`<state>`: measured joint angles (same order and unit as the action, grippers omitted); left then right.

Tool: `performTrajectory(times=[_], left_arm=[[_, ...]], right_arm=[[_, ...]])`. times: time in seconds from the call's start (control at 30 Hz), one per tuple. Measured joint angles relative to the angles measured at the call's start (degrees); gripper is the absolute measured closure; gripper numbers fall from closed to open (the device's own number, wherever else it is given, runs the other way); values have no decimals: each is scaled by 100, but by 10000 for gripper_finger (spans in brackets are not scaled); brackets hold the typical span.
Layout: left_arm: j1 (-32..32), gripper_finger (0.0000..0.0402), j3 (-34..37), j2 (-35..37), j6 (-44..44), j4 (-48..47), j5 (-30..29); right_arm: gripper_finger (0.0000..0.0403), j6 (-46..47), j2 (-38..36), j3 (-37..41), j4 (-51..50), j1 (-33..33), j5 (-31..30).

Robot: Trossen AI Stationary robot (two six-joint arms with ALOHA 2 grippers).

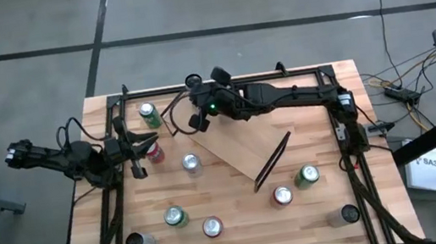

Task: Place canned beverage on shelf
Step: Put the top blue soda can on the shelf

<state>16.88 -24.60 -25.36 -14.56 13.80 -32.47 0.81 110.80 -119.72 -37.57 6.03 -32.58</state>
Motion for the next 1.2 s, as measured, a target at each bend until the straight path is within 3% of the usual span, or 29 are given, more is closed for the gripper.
performTrajectory(times=[0.3, 0.8, 1.2], left_arm=[[0, 374, -2, 0, 0, 21, 0], [0, 374, -2, 0, 0, 24, 0], [0, 374, -2, 0, 0, 26, 0]], right_arm=[[394, -45, 66, 26, 14, 250, 4], [394, 63, 43, -190, 243, 141, -44], [394, 607, 31, -280, -190, 683, 133]])
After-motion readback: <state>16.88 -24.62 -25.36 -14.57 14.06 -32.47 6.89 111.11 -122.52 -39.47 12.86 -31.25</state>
